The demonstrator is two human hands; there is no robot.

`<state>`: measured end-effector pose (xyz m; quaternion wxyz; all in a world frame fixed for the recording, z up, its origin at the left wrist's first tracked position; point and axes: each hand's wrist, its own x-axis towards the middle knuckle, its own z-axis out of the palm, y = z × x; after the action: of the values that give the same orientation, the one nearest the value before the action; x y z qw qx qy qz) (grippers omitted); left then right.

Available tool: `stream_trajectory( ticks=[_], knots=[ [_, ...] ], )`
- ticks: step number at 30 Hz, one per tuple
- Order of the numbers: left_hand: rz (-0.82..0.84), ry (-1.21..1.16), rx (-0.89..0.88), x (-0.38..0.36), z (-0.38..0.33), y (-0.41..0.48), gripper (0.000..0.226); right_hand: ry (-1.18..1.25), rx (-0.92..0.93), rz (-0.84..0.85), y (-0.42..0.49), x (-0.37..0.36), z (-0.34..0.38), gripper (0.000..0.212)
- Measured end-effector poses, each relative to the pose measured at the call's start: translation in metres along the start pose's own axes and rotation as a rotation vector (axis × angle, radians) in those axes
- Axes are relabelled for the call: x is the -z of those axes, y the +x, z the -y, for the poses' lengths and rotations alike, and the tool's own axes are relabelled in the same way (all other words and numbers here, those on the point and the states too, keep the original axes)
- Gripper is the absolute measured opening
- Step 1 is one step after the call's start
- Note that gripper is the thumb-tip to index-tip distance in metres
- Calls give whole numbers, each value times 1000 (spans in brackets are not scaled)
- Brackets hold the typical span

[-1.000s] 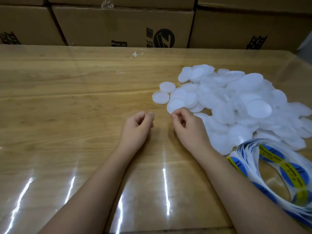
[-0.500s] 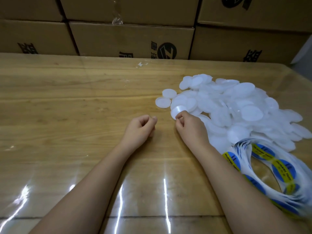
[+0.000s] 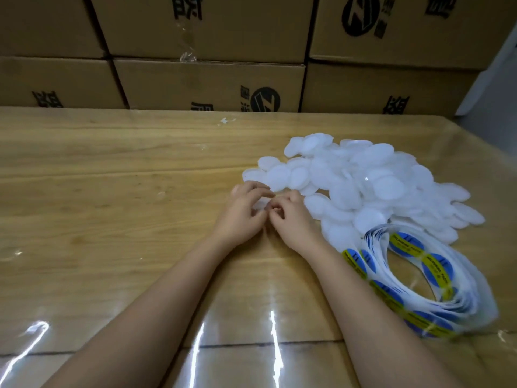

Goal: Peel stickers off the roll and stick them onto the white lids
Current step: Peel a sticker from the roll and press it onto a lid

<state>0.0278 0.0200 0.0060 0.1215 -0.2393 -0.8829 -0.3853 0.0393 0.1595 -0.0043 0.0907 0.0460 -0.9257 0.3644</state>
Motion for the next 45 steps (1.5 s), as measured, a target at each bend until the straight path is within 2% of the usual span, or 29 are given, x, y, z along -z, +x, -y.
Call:
stream_trajectory(
  ticks=[2, 4, 6, 8, 11, 13, 14, 15, 16, 17, 21, 23, 25, 27, 28, 30, 31, 33, 36, 38, 43, 45],
  knots=[
    [37, 12, -31, 9, 6, -12, 42, 245, -70, 84, -6, 9, 10, 10],
    [21, -32, 9, 13, 10, -21, 33, 440, -126, 180, -12, 21, 22, 12],
    [-4, -89, 57, 14, 11, -25, 25, 462, -153, 214, -19, 34, 36, 10],
    [-3, -109, 68, 14, 12, -27, 17, 266, -94, 135, -35, 52, 43, 17],
    [-16, -189, 124, 16, 15, -28, 12, -156, 33, -200, -85, 96, 38, 25],
    [-26, -254, 162, 17, 15, -26, 19, -428, -71, -297, -121, 129, 26, 38],
    [-33, -286, 180, 18, 14, -26, 21, -590, -171, -207, -135, 141, 18, 47],
    [-42, -310, 197, 18, 13, -25, 22, -743, -273, -48, -145, 148, 12, 54],
    [-53, -334, 216, 19, 13, -24, 22, -838, -321, 100, -152, 152, 6, 54],
    [-67, -362, 236, 19, 13, -24, 20, -851, -314, 175, -156, 151, 3, 48],
    [-138, -520, 343, 22, 13, -22, 11, -818, -125, 224, -164, 138, 4, 16],
    [-166, -608, 391, 24, 13, -22, 7, -817, -105, 217, -167, 129, 15, 18],
    [-210, -695, 426, 26, 15, -21, 5, -735, 14, 184, -170, 121, 24, 24],
    [-292, -743, 459, 31, 20, -19, 6, -684, 251, 50, -170, 108, 45, 26],
    [-346, -754, 466, 35, 23, -18, 8, -694, 360, 15, -168, 96, 48, 7],
    [-468, -767, 459, 45, 29, -13, 14, -684, 425, 78, -155, 75, 69, 35],
    [-522, -767, 454, 50, 33, -11, 17, -662, 429, 109, -144, 62, 75, 38],
    [-606, -770, 474, 63, 42, -10, 18, -679, 460, 147, -114, 39, 86, 33],
    [-734, -779, 542, 79, 62, -12, 17, -758, 476, 296, -57, 10, 87, 15],
    [-815, -792, 557, 83, 73, -13, 17, -728, 421, 313, -18, -3, 75, 13],
    [-791, -867, 596, 71, 76, -1, 17, -760, 226, 248, 67, -7, 44, 12],
    [-741, -902, 621, 63, 71, 9, 16, -797, 161, 224, 93, 1, 33, 20]
  ],
)
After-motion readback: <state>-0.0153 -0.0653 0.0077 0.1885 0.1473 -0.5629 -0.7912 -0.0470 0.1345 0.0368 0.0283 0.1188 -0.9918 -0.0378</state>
